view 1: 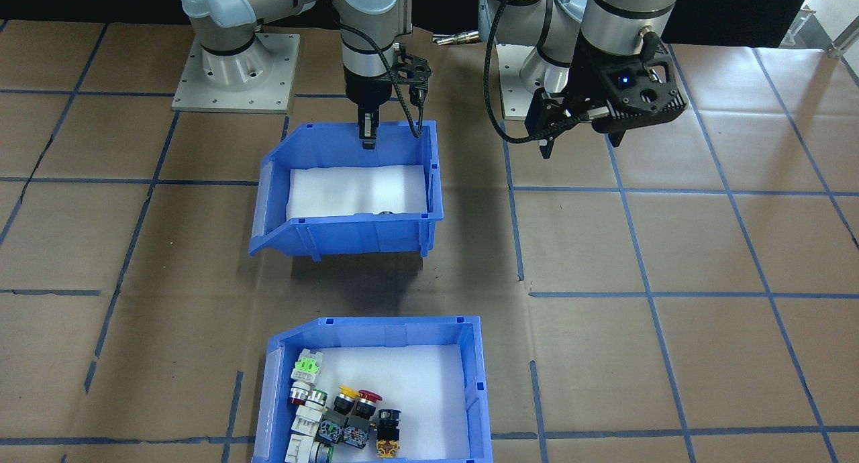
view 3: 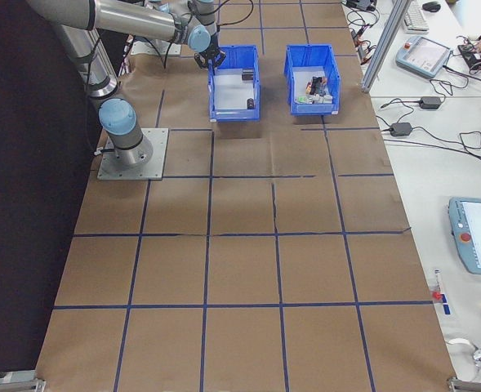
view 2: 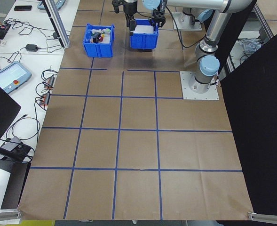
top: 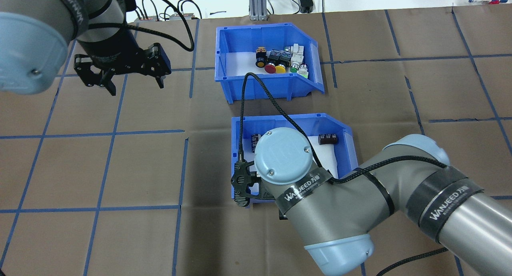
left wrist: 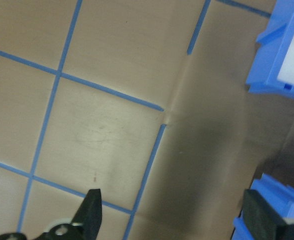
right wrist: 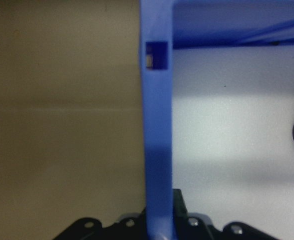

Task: Place button box in front

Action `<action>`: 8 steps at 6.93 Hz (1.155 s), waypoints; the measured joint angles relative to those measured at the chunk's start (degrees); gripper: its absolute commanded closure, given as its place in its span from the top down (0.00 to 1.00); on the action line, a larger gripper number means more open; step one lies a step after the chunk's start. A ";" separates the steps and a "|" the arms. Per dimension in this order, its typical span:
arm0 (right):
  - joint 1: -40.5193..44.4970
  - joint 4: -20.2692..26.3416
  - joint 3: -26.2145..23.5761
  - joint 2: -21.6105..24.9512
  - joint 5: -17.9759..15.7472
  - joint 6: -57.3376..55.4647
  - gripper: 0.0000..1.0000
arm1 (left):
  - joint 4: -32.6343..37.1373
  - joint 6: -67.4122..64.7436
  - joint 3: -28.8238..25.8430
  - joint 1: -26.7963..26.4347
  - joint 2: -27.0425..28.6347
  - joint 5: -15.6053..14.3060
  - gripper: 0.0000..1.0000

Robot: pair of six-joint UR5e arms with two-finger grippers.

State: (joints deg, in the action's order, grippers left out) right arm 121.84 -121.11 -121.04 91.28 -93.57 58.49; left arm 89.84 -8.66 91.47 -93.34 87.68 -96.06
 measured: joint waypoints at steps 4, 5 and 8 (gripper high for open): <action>2.03 -0.38 -0.08 -0.84 0.06 -3.56 1.00 | 4.54 16.54 1.88 2.47 -4.02 6.81 1.00; 2.06 -0.28 -0.05 -0.84 0.23 -4.44 1.00 | 4.61 17.17 1.88 2.85 -4.19 6.77 1.00; 1.00 2.88 2.43 0.66 -0.01 -5.04 1.00 | 4.36 17.32 1.80 3.29 -4.30 6.04 1.00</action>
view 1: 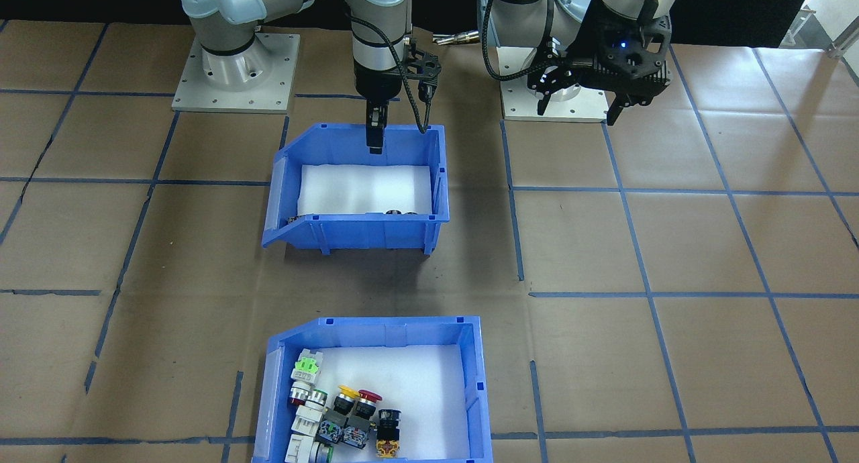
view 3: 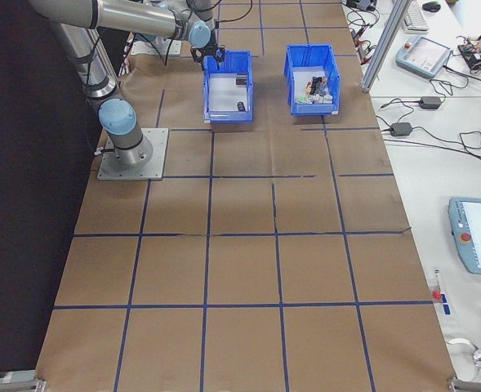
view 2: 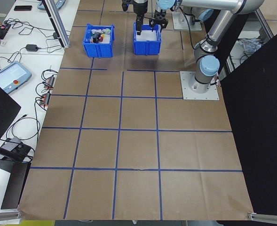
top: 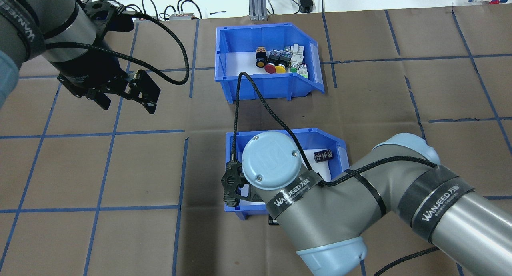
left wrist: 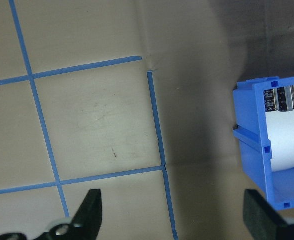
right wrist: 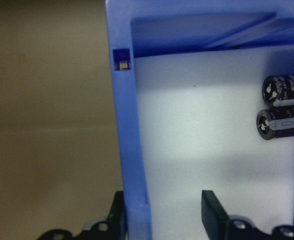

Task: Place button box in front

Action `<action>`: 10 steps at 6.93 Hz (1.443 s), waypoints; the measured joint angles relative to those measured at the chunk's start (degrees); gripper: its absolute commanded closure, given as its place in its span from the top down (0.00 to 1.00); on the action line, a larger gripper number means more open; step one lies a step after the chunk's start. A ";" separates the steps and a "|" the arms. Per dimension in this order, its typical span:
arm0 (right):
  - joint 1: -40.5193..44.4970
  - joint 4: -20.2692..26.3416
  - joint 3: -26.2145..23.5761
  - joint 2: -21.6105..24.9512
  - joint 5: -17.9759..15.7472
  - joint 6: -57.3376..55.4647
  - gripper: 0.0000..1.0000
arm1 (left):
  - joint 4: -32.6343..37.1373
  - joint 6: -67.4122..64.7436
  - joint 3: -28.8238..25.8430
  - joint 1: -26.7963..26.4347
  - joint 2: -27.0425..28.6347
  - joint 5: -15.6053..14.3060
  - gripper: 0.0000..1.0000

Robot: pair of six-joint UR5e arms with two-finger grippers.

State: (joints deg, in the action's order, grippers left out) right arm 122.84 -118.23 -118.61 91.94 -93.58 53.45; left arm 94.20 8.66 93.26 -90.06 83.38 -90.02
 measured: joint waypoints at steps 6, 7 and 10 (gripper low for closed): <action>-23.63 11.63 6.10 10.16 2.68 -1.91 1.00 | -0.94 -0.52 0.07 -0.02 -0.07 -1.93 1.00; -29.07 11.97 8.86 10.01 4.59 -6.47 1.00 | -1.18 -0.55 0.10 -0.03 -0.06 -1.95 1.00; -34.21 13.63 18.11 3.62 5.59 -28.85 1.00 | -1.32 -0.65 0.11 -0.05 -0.05 -1.91 1.00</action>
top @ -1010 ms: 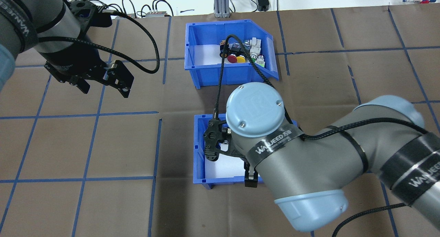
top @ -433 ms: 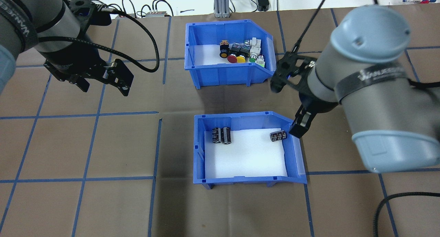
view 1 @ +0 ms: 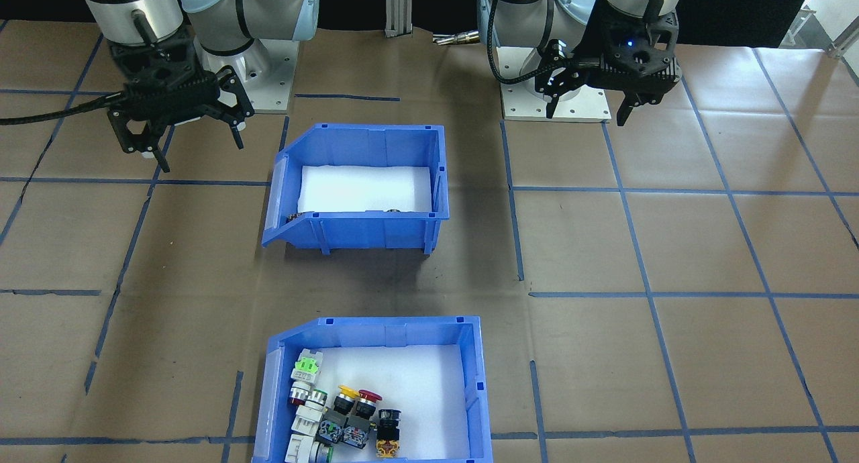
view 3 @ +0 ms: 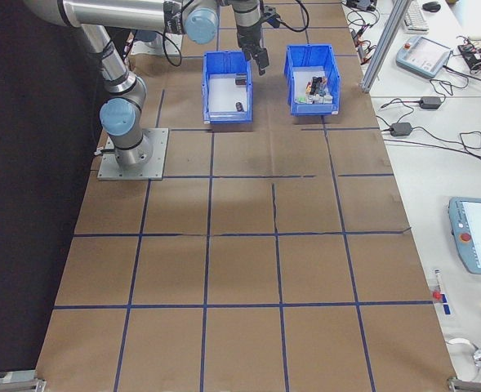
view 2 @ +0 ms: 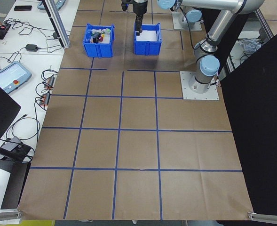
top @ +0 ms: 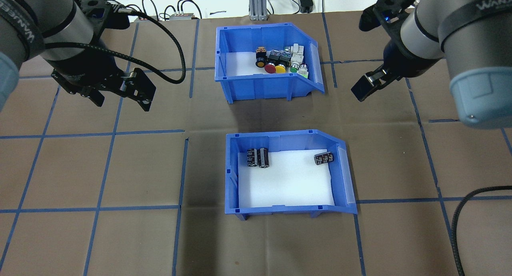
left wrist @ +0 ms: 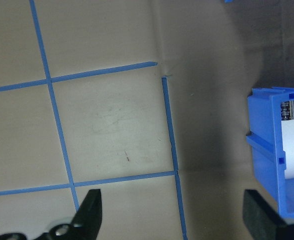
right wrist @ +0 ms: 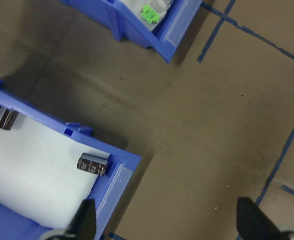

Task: Place button box in front

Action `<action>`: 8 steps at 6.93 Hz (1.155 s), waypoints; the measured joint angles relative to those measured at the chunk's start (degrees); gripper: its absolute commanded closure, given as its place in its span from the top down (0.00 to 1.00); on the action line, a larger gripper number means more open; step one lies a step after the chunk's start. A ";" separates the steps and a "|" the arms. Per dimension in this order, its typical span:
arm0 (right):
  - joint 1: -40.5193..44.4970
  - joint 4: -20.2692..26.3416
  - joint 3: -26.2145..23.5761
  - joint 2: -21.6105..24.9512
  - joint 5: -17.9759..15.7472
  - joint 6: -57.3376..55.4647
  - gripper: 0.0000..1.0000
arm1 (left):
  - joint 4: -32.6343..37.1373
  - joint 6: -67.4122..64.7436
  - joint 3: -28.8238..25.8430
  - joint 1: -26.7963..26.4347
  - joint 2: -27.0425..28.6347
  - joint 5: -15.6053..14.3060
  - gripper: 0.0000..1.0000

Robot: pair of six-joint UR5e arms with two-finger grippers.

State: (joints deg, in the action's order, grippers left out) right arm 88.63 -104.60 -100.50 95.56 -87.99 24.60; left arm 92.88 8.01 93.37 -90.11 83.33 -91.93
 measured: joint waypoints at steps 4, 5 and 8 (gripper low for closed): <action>-0.34 8.47 6.97 -6.30 -0.34 -22.61 1.00 | -0.07 -0.01 -0.06 0.02 -0.01 0.00 1.00; -0.37 9.53 7.30 -6.37 -0.37 -24.33 1.00 | -0.07 -0.01 -0.04 0.02 -0.01 0.00 1.00; -0.39 10.32 7.50 -6.25 -0.58 -25.36 1.00 | -0.07 -0.01 -0.03 0.02 -0.03 0.00 1.00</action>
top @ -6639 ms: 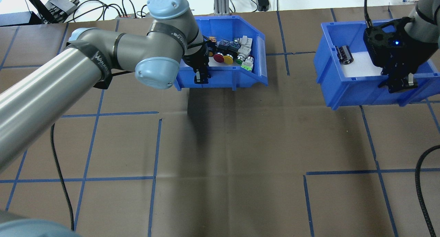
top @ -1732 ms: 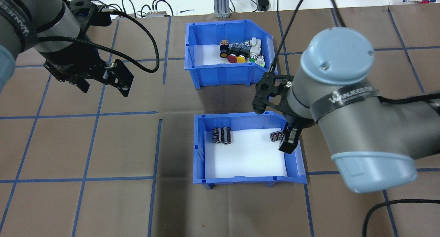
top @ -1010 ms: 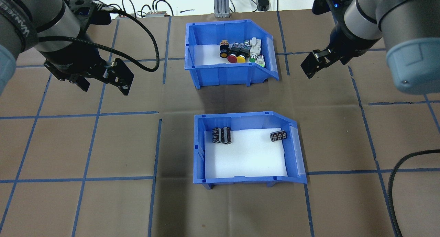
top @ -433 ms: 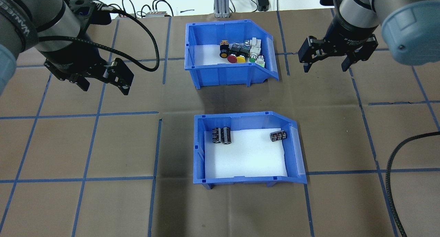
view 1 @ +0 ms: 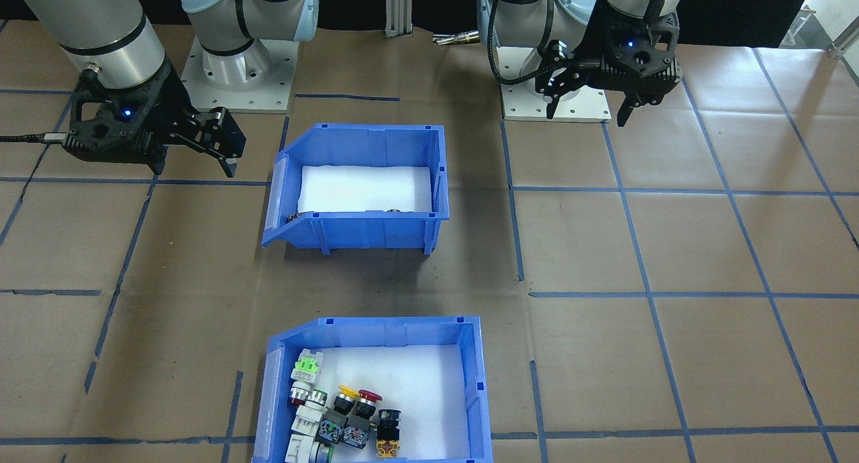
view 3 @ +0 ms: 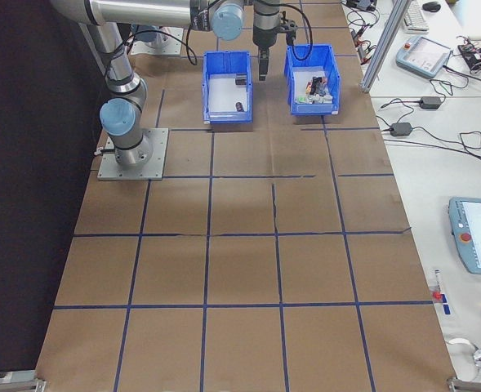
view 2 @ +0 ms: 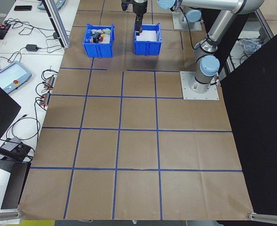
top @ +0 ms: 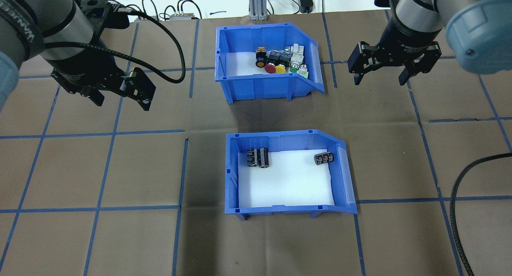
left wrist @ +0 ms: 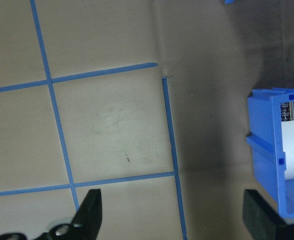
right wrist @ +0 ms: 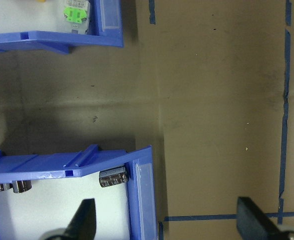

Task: Place button box in front

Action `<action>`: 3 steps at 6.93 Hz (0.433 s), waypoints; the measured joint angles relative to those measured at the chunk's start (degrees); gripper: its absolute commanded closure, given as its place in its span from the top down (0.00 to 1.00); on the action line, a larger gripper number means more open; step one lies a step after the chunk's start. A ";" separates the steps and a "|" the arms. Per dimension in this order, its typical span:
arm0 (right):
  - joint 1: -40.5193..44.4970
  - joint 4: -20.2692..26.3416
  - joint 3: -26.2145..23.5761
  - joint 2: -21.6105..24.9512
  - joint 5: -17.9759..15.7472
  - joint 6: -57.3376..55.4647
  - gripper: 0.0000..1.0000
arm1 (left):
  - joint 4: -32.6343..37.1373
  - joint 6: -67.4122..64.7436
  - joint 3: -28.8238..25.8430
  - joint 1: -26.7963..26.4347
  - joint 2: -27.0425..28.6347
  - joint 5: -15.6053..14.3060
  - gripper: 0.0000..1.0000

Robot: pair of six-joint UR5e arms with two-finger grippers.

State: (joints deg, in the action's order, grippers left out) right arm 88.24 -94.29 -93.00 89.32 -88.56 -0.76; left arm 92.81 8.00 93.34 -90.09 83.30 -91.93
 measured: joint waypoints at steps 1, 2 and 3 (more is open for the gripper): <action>0.00 0.13 0.01 0.09 -0.18 -0.03 1.00 | 0.00 0.00 0.00 0.00 -0.01 0.00 1.00; 0.00 0.28 0.01 0.13 -0.25 -0.03 1.00 | 0.00 0.00 0.00 0.00 0.00 0.00 1.00; 0.00 0.34 0.01 0.15 -0.28 -0.03 1.00 | 0.00 0.00 0.00 0.00 0.00 0.00 1.00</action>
